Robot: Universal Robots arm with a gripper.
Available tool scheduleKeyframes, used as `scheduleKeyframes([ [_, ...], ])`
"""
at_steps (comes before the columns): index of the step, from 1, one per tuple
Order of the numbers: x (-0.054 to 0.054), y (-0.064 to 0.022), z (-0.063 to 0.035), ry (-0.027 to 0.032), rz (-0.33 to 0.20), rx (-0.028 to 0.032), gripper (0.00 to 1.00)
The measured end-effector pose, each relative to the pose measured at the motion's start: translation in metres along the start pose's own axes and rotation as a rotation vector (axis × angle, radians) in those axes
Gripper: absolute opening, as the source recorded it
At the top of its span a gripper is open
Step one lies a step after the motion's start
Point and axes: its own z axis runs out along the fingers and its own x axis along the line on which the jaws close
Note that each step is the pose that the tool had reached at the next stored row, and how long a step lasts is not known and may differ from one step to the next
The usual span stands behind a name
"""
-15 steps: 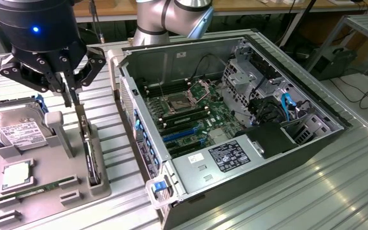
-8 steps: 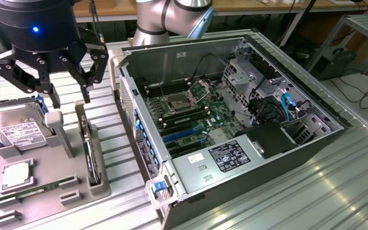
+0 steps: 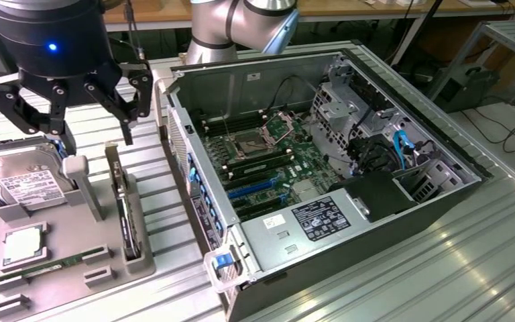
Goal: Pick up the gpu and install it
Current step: 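Pick up the gpu and move the gpu toward the slot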
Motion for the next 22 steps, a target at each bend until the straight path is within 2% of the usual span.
scheduleKeyframes([
  [3,0.000,-0.0007,0.0034,-0.0002,0.000,0.0020,0.66],
  [7,0.000,-0.0009,0.0069,-0.0006,-0.001,0.0145,0.66],
  [8,0.000,-0.0010,0.0080,-0.0007,-0.001,0.0155,0.66],
  [22,0.000,-0.0013,0.0185,-0.0007,-0.001,0.0155,0.66],
])
